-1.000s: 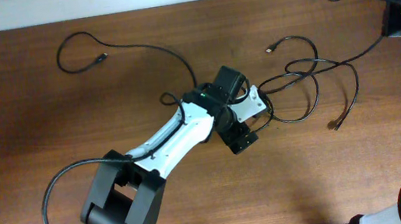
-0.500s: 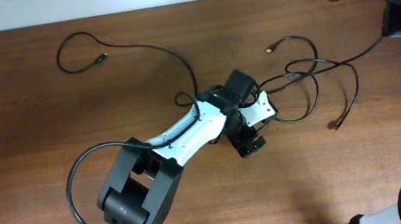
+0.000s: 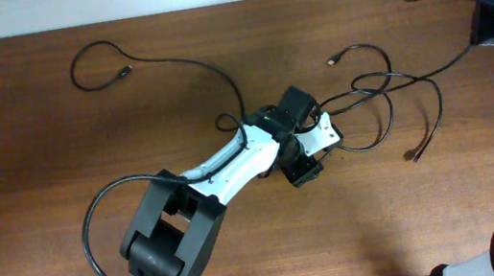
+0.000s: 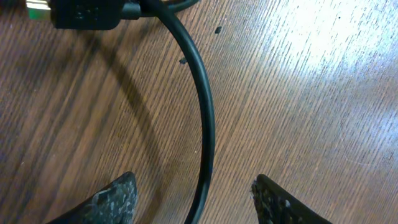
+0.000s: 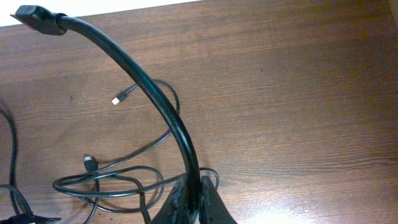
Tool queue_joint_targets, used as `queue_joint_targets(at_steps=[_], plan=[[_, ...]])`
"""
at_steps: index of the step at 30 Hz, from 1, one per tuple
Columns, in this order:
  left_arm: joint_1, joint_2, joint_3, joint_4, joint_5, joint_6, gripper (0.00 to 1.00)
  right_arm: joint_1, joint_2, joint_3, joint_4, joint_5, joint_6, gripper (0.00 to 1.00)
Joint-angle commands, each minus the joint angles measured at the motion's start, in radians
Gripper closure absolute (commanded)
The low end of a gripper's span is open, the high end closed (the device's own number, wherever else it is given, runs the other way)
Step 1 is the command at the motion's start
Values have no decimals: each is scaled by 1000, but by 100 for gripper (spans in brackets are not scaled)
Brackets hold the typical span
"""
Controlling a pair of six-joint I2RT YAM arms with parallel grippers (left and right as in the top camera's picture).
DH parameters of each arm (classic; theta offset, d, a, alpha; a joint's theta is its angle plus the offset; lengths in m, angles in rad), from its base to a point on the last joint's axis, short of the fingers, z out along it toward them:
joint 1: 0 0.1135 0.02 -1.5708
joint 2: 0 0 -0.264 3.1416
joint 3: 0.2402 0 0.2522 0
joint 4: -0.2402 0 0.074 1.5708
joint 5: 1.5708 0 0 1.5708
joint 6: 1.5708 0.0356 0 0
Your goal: Untangle cables
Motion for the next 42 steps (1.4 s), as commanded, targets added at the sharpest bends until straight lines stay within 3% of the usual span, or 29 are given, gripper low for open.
queue_joint_targets(at_steps=[1,8,10,11,12,13,18,25,34,38,42], plan=[[-8,6,16,5,16,-9,39,1,-3,19,3,-9,-7,96],[-8,45,16,7,42,-9,41,1,-3,19,3,-9,-7,96],[-10,63,16,11,41,-9,48,1,-3,19,3,-9,-7,96],[-10,66,16,12,41,-10,62,1,-3,19,3,-9,-7,96],[-12,72,16,13,41,-10,90,1,-3,19,3,-9,-7,96],[-12,74,16,13,40,-21,100,1,-3,19,3,-9,-8,96],[-13,73,69,-53,24,-32,100,1,-3,19,3,-9,-8,96],[-82,73,377,-320,-75,-56,100,1,-3,19,3,-9,-8,96],[-210,73,599,-438,-129,-115,100,1,34,18,2,-9,-7,96],[-212,50,655,-512,-245,-156,100,1,43,19,2,-9,-8,96],[-128,-21,657,-528,-285,-188,100,1,41,19,-2,-9,-8,96]])
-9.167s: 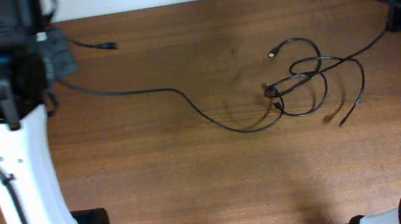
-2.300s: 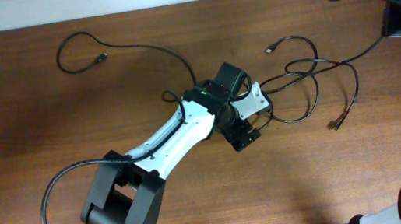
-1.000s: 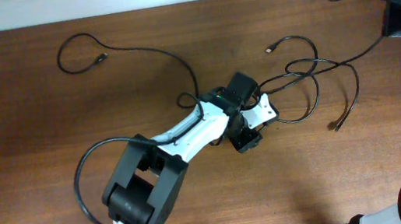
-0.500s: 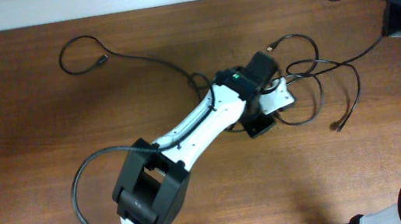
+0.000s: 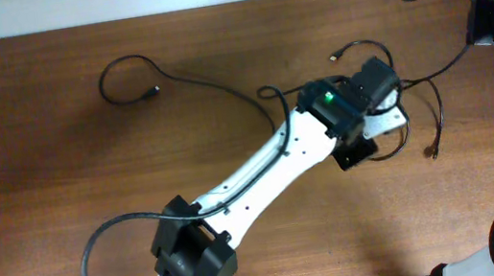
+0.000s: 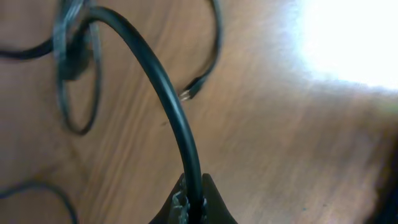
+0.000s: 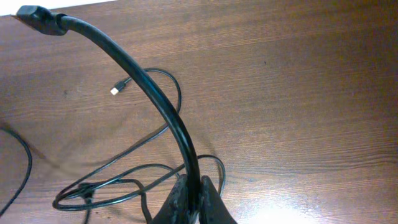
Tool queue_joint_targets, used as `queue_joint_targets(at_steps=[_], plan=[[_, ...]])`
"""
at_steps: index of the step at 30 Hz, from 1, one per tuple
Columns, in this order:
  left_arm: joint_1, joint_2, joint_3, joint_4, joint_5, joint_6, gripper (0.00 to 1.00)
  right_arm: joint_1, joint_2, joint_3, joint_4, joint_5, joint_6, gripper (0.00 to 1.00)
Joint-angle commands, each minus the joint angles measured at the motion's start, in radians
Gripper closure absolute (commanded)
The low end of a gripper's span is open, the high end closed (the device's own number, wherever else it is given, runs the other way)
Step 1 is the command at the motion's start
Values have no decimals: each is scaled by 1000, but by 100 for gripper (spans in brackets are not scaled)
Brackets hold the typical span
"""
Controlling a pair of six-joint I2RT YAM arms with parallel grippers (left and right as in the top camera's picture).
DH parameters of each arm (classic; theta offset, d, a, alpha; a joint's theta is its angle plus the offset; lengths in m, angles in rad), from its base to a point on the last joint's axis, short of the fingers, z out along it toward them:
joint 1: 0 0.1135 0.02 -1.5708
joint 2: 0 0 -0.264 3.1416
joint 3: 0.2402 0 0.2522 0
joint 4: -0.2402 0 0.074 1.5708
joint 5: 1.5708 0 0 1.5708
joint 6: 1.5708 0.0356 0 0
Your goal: Untangle cables
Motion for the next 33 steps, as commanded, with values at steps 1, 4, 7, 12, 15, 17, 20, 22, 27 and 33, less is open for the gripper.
queue_joint_targets(at_steps=[1,4,7,12,15,17,20,22,27,33], plan=[[121,-96,28,-19,-72,-66,100,1,0,19,-3,-9,-7,96],[233,-101,27,-71,-77,-70,100,1,0,19,-4,-9,-7,96],[342,-103,26,-97,-87,-69,100,1,0,19,-4,-9,-7,96],[496,-114,26,-82,-122,-69,100,1,0,19,-4,-9,-7,96],[572,-114,26,-62,-122,-69,100,1,0,19,-4,-9,-7,96],[632,-114,26,-51,-122,-69,100,1,0,19,-5,-9,-7,96],[733,-114,26,-45,-121,-65,100,1,0,19,-5,-9,-7,96],[774,-115,27,-30,-97,-66,100,1,0,19,-5,-9,-7,96],[809,-114,28,71,-70,-137,100,1,0,19,-7,-9,-7,96],[808,-114,28,145,-100,-202,100,1,0,19,-11,-10,-7,96]])
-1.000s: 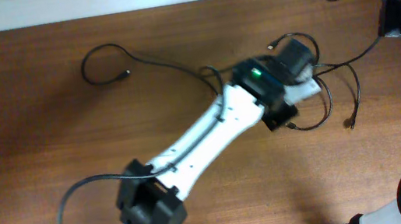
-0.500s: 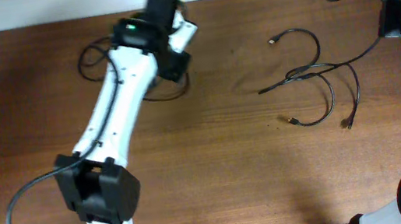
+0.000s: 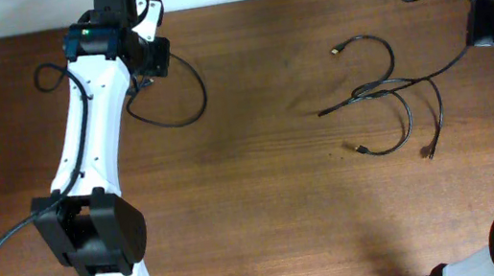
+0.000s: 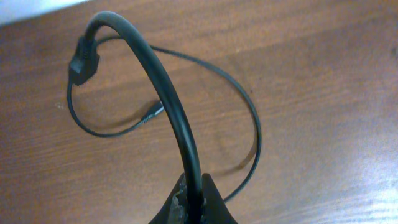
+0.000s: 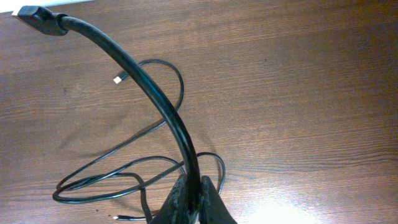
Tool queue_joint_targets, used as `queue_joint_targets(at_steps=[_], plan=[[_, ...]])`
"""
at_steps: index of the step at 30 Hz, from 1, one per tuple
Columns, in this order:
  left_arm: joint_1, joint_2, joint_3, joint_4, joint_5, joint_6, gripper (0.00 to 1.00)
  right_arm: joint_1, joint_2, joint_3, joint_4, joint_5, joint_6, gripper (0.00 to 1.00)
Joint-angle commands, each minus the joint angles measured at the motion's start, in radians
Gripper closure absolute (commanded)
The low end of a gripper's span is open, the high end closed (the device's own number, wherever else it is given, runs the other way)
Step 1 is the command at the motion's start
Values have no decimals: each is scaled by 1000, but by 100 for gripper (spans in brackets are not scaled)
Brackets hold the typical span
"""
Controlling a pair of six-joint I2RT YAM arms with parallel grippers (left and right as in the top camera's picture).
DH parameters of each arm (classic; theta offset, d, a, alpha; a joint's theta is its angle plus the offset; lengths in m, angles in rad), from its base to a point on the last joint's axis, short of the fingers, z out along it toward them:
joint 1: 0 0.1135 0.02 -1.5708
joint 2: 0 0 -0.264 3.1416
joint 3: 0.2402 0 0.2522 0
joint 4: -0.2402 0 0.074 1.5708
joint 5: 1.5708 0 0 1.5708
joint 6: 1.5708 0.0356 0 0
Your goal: Untangle cables
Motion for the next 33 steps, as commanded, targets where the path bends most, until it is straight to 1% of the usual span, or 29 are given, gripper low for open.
queue_joint_targets(at_steps=[1,3,4,7,9,12,19,27,31,33], plan=[[0,-36,23,46,-3,-72,100,2,0,19,-3,-10,-7,96],[-3,-34,23,103,-5,-115,100,2,0,19,-4,-10,-7,96],[-6,-34,23,144,-23,-158,100,2,0,19,-4,-10,-7,96],[-11,-23,22,244,-135,-240,100,2,0,19,-6,-10,-7,96],[-12,-3,22,329,-226,-249,100,2,0,19,-7,-10,-7,96],[4,37,22,375,-254,-246,100,2,0,19,-7,-10,-7,96],[43,223,22,360,-246,-250,100,2,0,19,-7,-9,-8,96],[55,244,22,378,-248,-258,100,2,0,19,-8,-9,-7,96],[122,245,22,360,-243,-311,100,2,0,19,-10,-10,-7,96],[156,245,22,343,-238,-313,100,2,0,19,-11,-10,-7,96]])
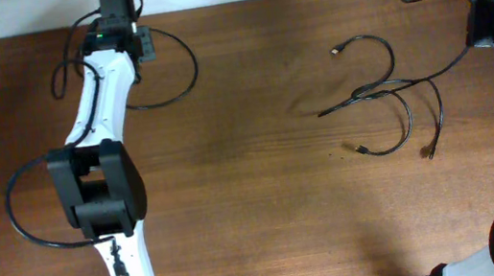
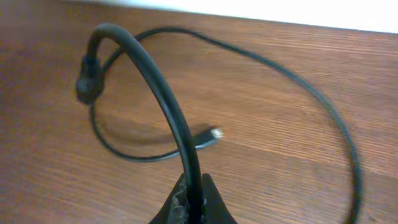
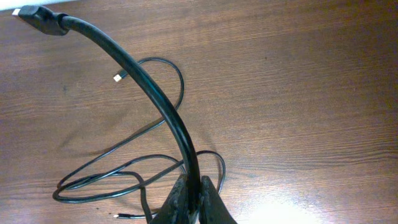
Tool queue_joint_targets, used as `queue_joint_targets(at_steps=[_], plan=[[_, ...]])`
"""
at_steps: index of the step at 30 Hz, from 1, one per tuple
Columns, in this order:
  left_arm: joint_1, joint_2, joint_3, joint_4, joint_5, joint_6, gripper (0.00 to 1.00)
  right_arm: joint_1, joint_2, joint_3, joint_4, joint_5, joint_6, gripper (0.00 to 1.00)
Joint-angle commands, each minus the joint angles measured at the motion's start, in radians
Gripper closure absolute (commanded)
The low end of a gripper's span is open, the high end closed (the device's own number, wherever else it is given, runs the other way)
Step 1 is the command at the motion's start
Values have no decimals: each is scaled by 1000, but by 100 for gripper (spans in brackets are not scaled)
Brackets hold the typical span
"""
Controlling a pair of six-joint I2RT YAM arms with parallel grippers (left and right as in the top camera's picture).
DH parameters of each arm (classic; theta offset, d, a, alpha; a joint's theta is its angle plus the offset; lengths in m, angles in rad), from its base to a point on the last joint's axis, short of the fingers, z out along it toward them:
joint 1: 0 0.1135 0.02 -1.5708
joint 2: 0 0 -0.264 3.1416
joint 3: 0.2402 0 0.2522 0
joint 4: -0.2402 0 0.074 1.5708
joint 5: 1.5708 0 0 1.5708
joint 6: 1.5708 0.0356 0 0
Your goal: Untangle cables
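Observation:
My left gripper (image 2: 191, 200) is shut on a thick black cable (image 2: 163, 102) that arches up to a plug (image 2: 87, 73); it sits at the table's far left edge. That cable's thin loop (image 1: 194, 68) lies beside it, with a metal tip (image 2: 215, 133) on the wood. My right gripper (image 3: 193, 198) is shut on another thick black cable (image 3: 149, 87) at the far right, its plug (image 3: 38, 19) raised. Thin cables (image 1: 367, 92) lie crossed over each other at mid right, apart from the left loop.
The white wall runs along the table's far edge, close to both grippers. The left arm (image 1: 93, 111) stretches up the left side, with its own supply cable (image 1: 12, 205) looping beside it. Loose cable ends (image 1: 431, 153) lie at mid right.
My left gripper, still shut on its cable, has moved a little closer to the far edge and turned; the loop has shifted slightly with it. The right gripper and the mid-right cables have not moved.
My left gripper was open around a cable at the central tangle. Then it was shut on that cable further right. Then it held the cable at the far left, away from the other cables, where it still is. The right gripper stayed shut on its cable throughout.

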Motion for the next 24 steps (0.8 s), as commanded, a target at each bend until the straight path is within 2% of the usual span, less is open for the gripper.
queue_joint_targets(at_steps=[1,10,24], plan=[[85,-19,10,-29,-6,-40,100,2,0,19,-4,-9,-7,96],[96,-19,10,-38,-4,-33,100,3,0,19,-4,-9,-7,96],[-1,-19,10,-11,11,-32,100,24,0,19,-4,-8,-8,96]])
